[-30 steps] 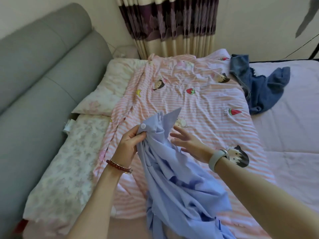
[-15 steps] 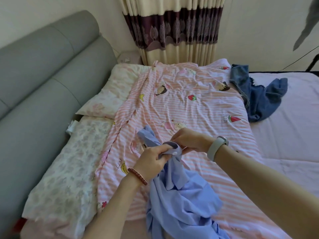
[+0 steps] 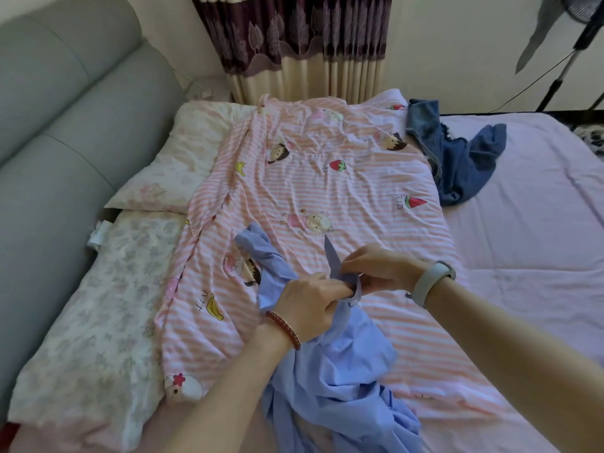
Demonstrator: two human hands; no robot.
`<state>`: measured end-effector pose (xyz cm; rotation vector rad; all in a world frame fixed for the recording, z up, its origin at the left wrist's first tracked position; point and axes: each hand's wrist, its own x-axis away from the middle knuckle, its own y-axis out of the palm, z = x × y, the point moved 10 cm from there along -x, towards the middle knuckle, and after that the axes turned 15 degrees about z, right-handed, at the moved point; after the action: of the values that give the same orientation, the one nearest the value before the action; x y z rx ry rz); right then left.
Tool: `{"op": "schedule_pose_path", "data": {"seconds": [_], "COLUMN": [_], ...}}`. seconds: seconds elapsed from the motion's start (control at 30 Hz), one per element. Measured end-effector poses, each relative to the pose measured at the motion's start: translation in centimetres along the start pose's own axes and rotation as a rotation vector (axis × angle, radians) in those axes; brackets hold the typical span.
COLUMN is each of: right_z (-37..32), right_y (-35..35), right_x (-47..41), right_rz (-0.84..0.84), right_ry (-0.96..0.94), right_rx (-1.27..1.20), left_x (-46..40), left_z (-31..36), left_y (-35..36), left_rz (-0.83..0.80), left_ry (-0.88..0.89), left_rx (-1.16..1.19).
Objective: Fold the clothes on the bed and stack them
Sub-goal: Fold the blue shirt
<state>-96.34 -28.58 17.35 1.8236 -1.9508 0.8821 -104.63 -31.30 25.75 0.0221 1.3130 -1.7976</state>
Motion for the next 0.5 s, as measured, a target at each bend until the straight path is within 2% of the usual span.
{"op": "schedule_pose_path", "data": {"seconds": [0.07, 0.13, 0.23, 0.27, 0.37, 0.43, 0.5], "right_z": [0.5, 0.1, -1.2, -1.8, -4.1, -6.2, -8.7], "right_y": [-1.0, -1.8, -3.6, -4.2, -5.6, -6.4, -7.1], "right_x": [-0.2, 0.2, 0.7, 1.0, 2.4, 3.9, 5.7], "right_rz": [0.067, 0.108, 0.159, 0.155, 0.127, 0.103, 0.062], "right_ry": [-0.026, -0.076, -0.177, -0.219, -0.328, -0.385, -0.445], "right_rx": [-0.044, -0.098, -0.181, -0.204, -0.185, -0.201, -0.243], "left_x": [0.4, 1.0, 1.8, 1.6, 1.1, -0.3, -2.2], "left_z": [0.6, 0.7, -1.2, -2.3, -6.4, -7.0, -5.8], "left_y": [0.6, 1.3, 1.7, 1.4, 0.7, 1.3, 2.1], "left_rz": [0.005, -0.045, -0.103, -0.059, 0.084, 0.058, -0.025], "left_ry": [0.025, -0.031, -0.333, -0.44, -0.682, -0.714, -0.661], "left_rx": [0.009, 0.063, 0.294, 0.354, 0.327, 0.365, 0.435]}}
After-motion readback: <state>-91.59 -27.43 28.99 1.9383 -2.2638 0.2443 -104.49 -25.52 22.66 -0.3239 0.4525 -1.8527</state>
